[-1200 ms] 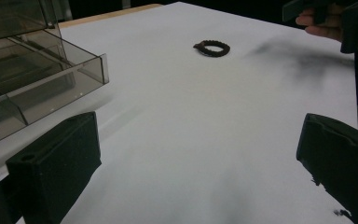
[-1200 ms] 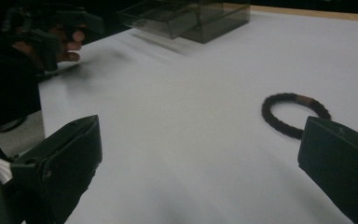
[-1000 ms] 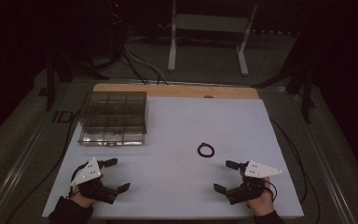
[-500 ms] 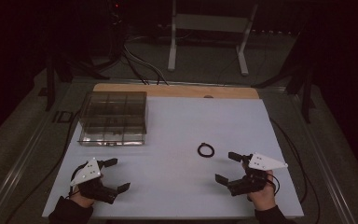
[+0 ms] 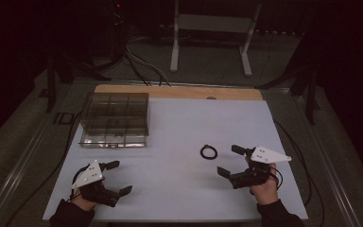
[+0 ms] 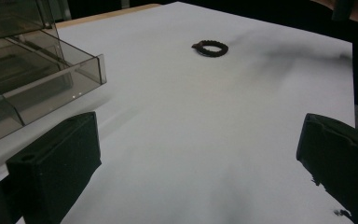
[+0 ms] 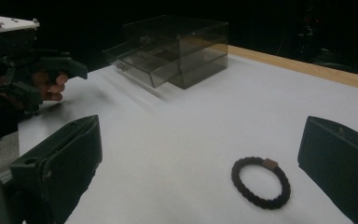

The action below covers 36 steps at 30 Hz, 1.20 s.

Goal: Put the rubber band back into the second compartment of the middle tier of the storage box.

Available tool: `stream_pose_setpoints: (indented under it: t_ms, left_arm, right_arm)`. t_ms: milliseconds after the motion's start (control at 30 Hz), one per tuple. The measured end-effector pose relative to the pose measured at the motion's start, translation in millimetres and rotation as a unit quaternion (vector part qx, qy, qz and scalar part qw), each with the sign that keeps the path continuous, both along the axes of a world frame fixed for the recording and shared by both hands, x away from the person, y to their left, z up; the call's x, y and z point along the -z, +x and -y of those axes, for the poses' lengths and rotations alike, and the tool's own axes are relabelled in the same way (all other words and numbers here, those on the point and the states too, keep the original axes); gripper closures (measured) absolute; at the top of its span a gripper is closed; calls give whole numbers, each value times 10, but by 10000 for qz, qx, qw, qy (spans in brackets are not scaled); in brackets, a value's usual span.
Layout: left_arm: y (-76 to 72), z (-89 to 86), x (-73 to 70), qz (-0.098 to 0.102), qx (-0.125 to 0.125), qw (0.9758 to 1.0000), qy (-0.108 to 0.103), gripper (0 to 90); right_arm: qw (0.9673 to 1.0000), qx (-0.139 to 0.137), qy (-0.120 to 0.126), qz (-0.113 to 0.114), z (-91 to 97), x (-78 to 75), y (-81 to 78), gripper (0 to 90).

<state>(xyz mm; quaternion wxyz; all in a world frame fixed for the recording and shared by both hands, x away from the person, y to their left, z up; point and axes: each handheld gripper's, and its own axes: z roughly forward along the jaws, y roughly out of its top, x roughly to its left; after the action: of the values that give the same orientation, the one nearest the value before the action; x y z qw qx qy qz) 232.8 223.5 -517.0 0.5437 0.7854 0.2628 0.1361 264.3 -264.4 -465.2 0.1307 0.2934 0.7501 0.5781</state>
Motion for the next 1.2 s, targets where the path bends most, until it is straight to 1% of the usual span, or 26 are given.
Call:
stream_pose_setpoints:
  t_ms: [33, 300, 500, 667, 700, 800, 967, 1067, 1200]
  left_arm:
    - [-2, 2, -3, 7, -1, 10000, -7, 4]
    - [-5, 5, -2, -2, 15, 10000, -1, 4]
    - [-8, 5, -6, 2, 28, 10000, -20, 4]
    - [-11, 2, -5, -1, 23, 10000, -29, 3]
    - [-11, 1, -6, 3, 29, 10000, -34, 4]
    - [-14, 1, -8, 13, 11, 10000, -31, 4]
    - [-16, -2, -10, 9, 5, 10000, -40, 4]
    - [-20, -2, -15, 18, 36, 10000, -64, 4]
    - [-20, -10, -20, 21, 15, 10000, -84, 4]
  right_arm:
    - [10000, 8, 32, -7, -5, -6, 13, 0]
    - [10000, 36, 26, -13, -47, -40, 109, 0]
    - [10000, 71, -42, -56, -100, -40, 224, 0]
    - [9998, 101, -32, -140, -122, -26, 296, 0]
    - [9998, 122, -68, -166, -137, -14, 332, 0]
    - [9997, 128, -75, -204, -152, -1, 360, 0]
    - [9994, 144, -152, -278, -181, 36, 429, 0]
    - [9992, 177, -173, -321, -190, 54, 470, 0]
    - [9989, 226, -186, -362, -202, 71, 523, 0]
